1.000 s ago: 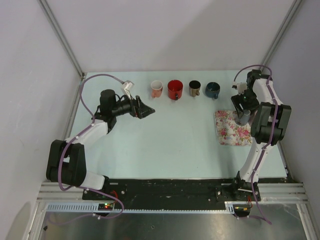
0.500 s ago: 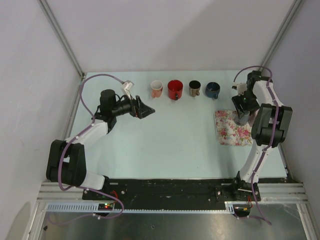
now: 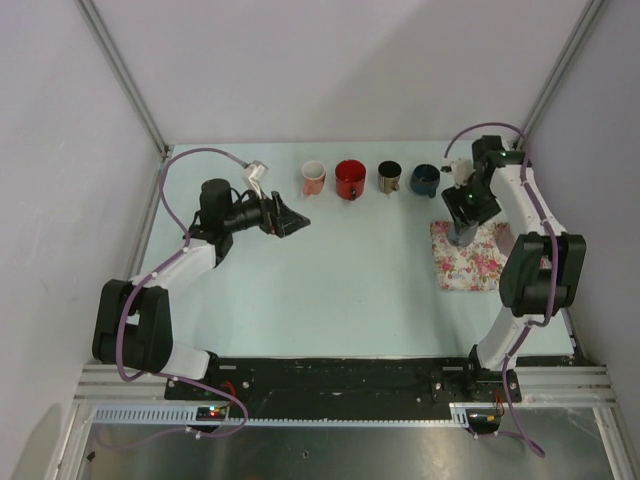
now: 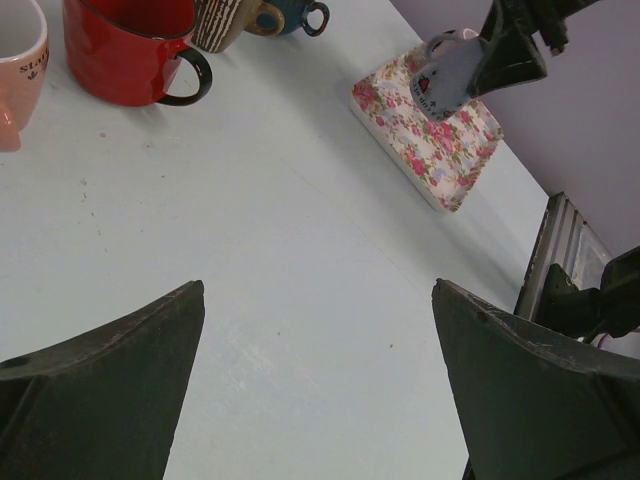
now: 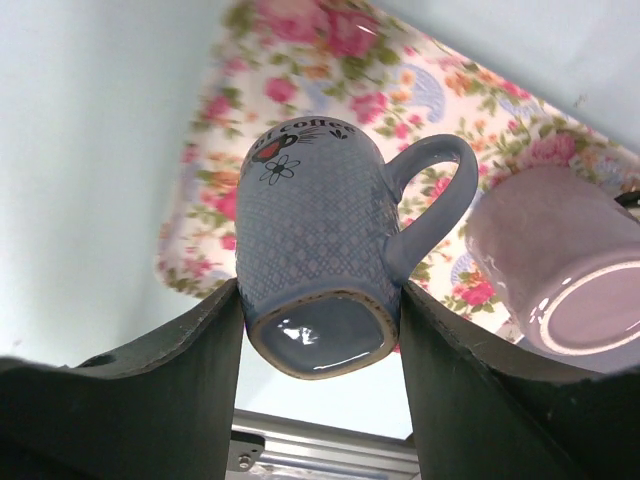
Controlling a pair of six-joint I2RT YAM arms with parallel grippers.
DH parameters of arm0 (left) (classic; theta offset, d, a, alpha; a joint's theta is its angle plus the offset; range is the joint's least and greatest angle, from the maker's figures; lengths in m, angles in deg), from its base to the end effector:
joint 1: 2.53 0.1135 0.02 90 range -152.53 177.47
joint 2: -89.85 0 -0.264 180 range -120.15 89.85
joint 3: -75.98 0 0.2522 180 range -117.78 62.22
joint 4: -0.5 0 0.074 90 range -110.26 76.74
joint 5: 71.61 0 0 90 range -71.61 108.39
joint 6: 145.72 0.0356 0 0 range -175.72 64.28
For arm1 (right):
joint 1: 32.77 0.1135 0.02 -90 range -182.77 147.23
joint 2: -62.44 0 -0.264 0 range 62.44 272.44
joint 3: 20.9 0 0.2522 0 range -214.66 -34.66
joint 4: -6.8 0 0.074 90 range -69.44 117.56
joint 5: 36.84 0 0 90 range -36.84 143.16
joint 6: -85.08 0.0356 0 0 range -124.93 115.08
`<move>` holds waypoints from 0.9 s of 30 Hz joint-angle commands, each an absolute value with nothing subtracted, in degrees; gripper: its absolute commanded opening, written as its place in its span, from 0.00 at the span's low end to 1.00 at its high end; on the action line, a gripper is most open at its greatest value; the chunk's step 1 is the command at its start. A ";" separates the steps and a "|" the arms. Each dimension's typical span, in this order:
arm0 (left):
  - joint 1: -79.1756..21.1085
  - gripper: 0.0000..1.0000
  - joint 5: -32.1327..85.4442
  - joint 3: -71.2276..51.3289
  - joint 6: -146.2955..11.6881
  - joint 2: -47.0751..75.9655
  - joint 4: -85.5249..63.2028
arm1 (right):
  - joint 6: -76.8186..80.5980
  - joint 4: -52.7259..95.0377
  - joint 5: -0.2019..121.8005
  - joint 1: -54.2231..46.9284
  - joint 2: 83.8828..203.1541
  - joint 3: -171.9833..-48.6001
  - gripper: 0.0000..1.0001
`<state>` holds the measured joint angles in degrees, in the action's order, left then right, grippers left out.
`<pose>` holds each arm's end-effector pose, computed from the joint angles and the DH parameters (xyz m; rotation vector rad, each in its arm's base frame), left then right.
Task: Turn the mug right side up
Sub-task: Turn over the cup on the tray.
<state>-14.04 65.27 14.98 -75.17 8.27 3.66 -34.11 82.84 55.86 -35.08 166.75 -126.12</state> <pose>0.2998 -0.0876 0.2566 0.4567 1.8748 -1.1286 0.3653 -0.0131 0.2674 -0.6777 2.7980 -0.0367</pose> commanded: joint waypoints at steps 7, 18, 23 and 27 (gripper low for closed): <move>-14.59 0.98 64.95 14.06 -71.16 10.10 1.80 | -26.24 81.74 60.67 -17.37 159.58 -126.39 0.00; -14.64 0.98 63.92 15.29 -67.80 11.73 -0.76 | -22.98 79.78 57.36 -6.69 167.97 -129.62 0.00; -14.58 0.98 63.92 14.65 -67.39 11.46 -1.48 | -20.91 77.96 55.51 -4.61 169.57 -128.09 0.00; -14.60 0.98 63.25 14.38 -67.31 10.96 -1.57 | -19.94 76.81 54.73 -3.33 170.44 -126.84 0.00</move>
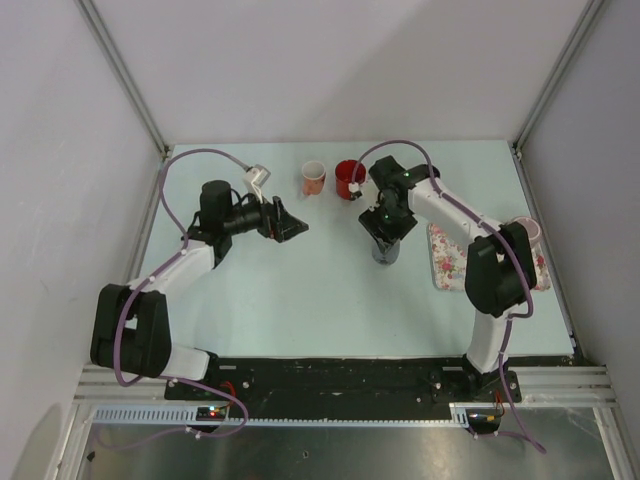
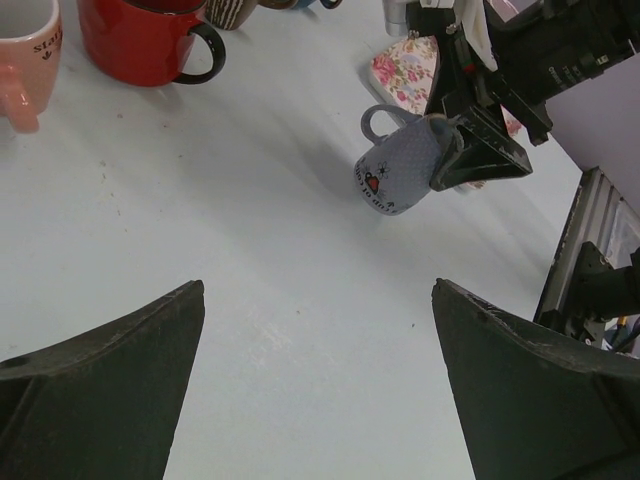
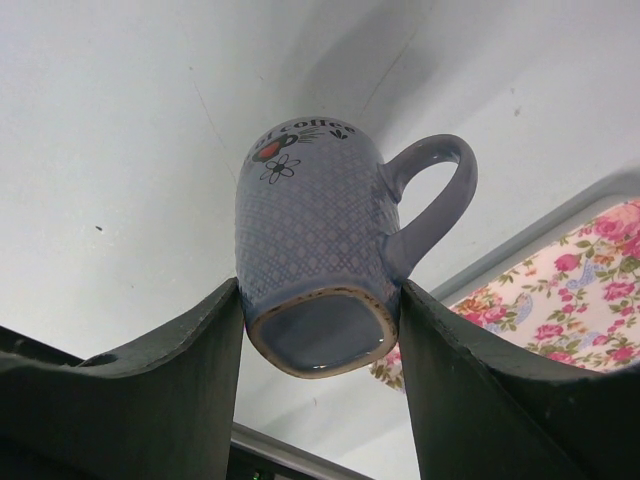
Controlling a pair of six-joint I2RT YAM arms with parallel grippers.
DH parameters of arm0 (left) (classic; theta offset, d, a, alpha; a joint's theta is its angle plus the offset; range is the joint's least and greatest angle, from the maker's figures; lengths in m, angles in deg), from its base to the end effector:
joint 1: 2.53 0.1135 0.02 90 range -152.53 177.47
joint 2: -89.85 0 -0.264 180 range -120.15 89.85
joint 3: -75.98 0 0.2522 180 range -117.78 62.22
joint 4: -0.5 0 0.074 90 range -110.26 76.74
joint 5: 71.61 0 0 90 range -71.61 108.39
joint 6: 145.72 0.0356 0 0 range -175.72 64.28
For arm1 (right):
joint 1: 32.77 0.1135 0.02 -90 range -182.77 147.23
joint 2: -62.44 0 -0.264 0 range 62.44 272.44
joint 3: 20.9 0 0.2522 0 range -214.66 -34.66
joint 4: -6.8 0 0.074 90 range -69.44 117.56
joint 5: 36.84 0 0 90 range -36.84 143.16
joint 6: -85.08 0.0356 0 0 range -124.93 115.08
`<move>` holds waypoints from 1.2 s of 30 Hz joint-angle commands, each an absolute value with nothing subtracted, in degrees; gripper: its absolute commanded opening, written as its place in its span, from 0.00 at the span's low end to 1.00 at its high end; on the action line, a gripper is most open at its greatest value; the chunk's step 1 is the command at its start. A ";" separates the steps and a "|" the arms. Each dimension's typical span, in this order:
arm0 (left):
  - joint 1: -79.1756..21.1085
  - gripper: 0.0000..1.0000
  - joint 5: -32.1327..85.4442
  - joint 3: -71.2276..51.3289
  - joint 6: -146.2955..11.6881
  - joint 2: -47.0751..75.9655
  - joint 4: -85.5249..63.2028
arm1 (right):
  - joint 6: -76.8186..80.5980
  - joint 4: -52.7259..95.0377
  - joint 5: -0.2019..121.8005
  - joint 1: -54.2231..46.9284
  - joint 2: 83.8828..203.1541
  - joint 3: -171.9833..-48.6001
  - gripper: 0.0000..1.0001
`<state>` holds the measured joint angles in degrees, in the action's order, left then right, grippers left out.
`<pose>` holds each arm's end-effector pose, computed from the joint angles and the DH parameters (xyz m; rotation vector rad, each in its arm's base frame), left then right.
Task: Turn the mug right side up
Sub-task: Turn over the cup on the tray.
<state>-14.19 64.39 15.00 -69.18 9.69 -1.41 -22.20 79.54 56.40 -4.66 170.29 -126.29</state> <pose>0.2937 -0.0868 0.2552 0.5198 1.8951 -1.0632 0.3350 0.1812 0.2481 -1.1239 2.6598 0.1167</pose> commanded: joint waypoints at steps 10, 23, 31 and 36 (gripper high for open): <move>-14.58 0.99 62.22 15.03 -66.46 10.76 -1.90 | -18.35 75.12 53.20 -2.84 173.53 -126.49 0.00; -14.59 0.98 62.26 15.28 -65.58 10.71 -2.24 | -18.65 75.51 55.25 -2.47 174.92 -126.37 0.41; -14.63 0.99 62.26 15.23 -65.26 10.78 -2.44 | -21.85 76.72 61.41 -2.84 170.95 -123.33 0.72; -14.63 0.98 62.26 14.65 -65.36 10.08 -2.48 | -23.41 76.06 65.20 -2.84 168.39 -120.38 0.88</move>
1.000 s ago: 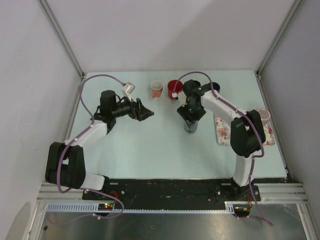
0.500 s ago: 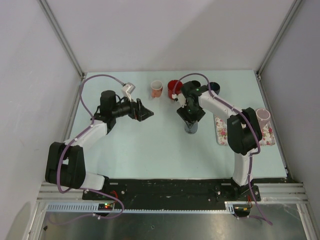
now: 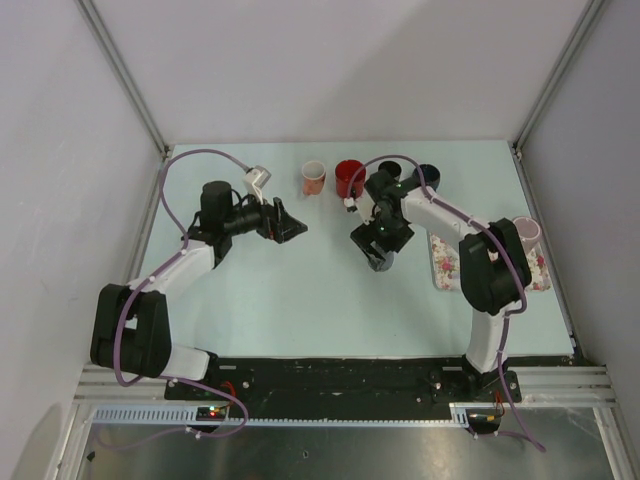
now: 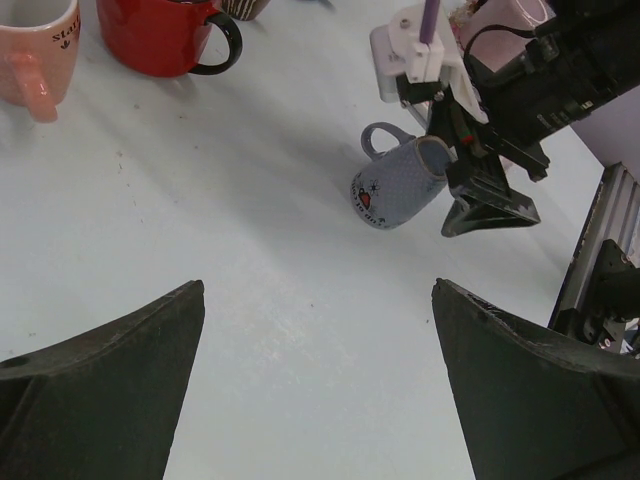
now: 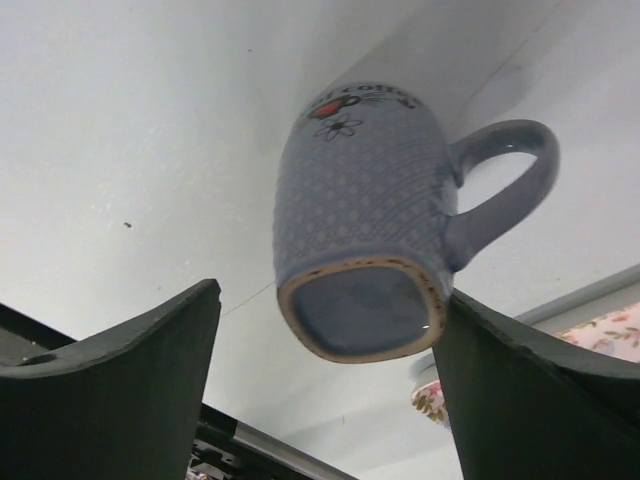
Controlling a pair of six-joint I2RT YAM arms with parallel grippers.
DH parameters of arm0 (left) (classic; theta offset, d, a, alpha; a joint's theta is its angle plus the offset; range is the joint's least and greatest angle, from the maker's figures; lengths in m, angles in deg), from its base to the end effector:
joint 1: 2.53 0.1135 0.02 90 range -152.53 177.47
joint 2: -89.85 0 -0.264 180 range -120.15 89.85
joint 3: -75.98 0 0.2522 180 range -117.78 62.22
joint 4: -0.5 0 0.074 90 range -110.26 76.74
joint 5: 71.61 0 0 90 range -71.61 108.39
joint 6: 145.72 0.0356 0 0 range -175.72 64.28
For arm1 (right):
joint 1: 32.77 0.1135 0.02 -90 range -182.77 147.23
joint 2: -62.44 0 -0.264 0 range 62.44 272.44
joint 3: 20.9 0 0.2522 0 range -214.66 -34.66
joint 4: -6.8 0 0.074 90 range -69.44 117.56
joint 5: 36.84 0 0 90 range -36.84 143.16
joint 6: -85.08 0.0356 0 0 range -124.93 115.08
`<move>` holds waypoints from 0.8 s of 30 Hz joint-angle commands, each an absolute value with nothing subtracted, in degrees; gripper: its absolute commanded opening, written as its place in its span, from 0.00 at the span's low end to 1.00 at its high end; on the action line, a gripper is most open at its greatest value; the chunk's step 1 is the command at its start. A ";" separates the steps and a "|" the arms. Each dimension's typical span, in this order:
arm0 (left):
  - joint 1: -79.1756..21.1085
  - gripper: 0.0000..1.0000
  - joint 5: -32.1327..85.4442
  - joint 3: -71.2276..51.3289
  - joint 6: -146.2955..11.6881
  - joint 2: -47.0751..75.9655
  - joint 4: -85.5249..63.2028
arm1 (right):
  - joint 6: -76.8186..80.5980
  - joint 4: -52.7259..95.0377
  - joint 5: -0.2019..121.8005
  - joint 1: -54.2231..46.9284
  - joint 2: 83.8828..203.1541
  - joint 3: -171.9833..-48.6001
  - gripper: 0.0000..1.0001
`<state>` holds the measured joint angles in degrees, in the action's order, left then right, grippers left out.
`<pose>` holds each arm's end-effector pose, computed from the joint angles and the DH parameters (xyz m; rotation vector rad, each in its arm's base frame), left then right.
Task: Turn the mug right side up
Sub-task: Turn over the cup on the tray.
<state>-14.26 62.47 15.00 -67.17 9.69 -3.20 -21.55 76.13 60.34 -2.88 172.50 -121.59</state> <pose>0.2934 -0.0862 0.2520 0.5201 1.9180 -1.0169 0.3279 0.1936 0.2132 -1.1828 2.7053 0.2177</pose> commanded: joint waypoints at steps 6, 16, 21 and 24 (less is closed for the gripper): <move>-14.61 0.98 62.41 13.95 -66.04 9.64 -2.59 | -23.46 75.61 68.79 -2.76 167.40 -118.79 0.93; -14.64 0.98 61.94 13.58 -65.59 9.63 -3.42 | -23.67 74.79 74.90 0.18 166.12 -117.44 0.93; -15.26 0.98 60.56 12.88 -63.83 8.70 -5.29 | -23.65 74.69 77.93 2.23 166.92 -118.69 0.94; -16.56 0.98 59.68 11.47 -61.51 7.09 -7.73 | -24.15 77.31 81.42 2.40 168.22 -122.34 0.96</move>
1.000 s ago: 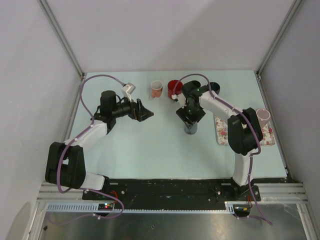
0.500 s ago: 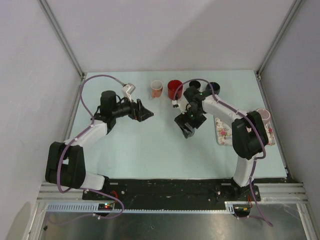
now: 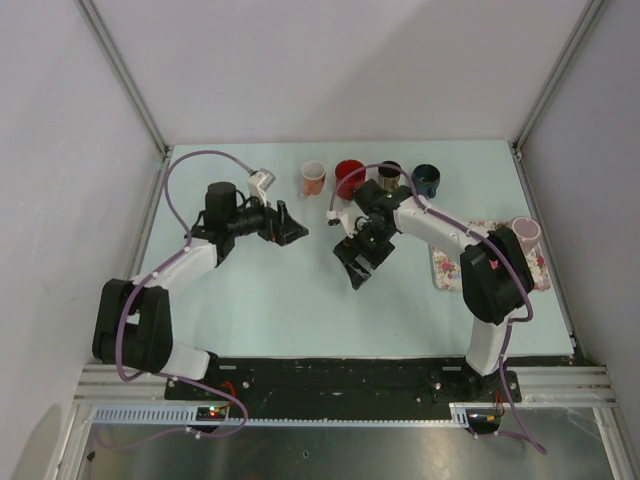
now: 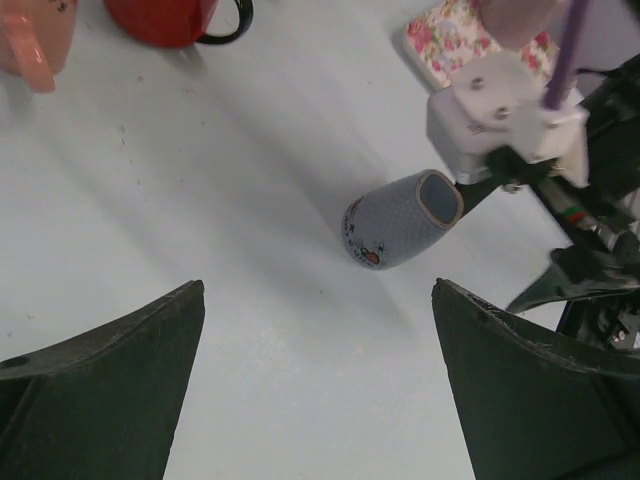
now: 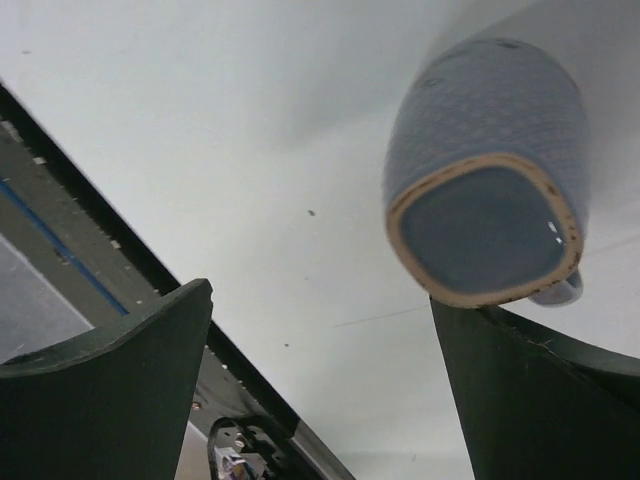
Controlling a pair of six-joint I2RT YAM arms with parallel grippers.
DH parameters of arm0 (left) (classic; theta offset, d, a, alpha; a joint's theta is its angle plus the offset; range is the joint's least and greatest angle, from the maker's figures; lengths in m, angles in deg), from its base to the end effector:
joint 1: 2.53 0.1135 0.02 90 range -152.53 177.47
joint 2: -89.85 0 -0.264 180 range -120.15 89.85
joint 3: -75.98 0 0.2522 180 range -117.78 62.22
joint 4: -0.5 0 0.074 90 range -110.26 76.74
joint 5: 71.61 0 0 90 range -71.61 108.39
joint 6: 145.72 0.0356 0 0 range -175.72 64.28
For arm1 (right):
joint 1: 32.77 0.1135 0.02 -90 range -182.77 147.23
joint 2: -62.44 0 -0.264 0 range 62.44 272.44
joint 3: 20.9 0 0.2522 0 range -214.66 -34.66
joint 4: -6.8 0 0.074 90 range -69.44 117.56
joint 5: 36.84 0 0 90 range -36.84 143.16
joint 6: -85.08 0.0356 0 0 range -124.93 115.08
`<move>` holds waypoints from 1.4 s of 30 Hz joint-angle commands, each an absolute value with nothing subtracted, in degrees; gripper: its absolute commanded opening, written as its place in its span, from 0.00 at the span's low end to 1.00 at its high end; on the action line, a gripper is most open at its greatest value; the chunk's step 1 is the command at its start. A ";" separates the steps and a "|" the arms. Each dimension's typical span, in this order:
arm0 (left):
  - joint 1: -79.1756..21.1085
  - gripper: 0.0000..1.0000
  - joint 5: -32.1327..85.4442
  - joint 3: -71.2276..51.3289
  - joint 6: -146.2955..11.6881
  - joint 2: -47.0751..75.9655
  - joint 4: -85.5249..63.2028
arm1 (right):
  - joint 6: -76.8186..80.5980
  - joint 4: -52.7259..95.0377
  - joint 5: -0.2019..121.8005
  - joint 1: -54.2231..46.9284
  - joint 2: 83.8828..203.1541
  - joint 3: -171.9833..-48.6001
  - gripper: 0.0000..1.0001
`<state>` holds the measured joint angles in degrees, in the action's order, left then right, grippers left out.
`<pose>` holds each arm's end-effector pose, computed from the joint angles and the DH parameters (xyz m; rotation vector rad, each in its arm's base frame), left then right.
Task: Turn the mug right side up
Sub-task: Turn over the cup on the tray.
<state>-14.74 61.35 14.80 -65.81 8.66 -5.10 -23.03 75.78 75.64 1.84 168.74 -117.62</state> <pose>0.2947 -0.0886 0.2448 0.5239 1.9585 -0.9994 0.2918 0.2179 0.2201 -1.3571 2.6069 0.6201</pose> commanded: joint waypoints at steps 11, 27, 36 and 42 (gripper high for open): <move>-26.74 0.98 55.01 -0.17 -42.73 -0.47 -20.07 | -32.91 80.95 84.45 -8.60 151.47 -119.33 0.99; -37.61 0.97 50.60 -17.52 -12.84 -15.77 -44.18 | -36.29 76.05 96.45 -31.11 132.05 -105.61 1.00; -40.58 0.98 49.75 -19.14 -10.52 -19.08 -47.51 | -38.00 75.35 96.46 -31.62 129.72 -101.93 0.99; -41.90 0.97 49.57 -22.04 -10.87 -22.03 -48.90 | -39.45 75.51 95.75 -31.99 129.08 -100.70 1.00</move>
<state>-40.79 49.84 -18.27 -12.48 -20.56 -47.68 -37.26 76.77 94.96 -31.54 130.77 -101.16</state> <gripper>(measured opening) 0.974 0.993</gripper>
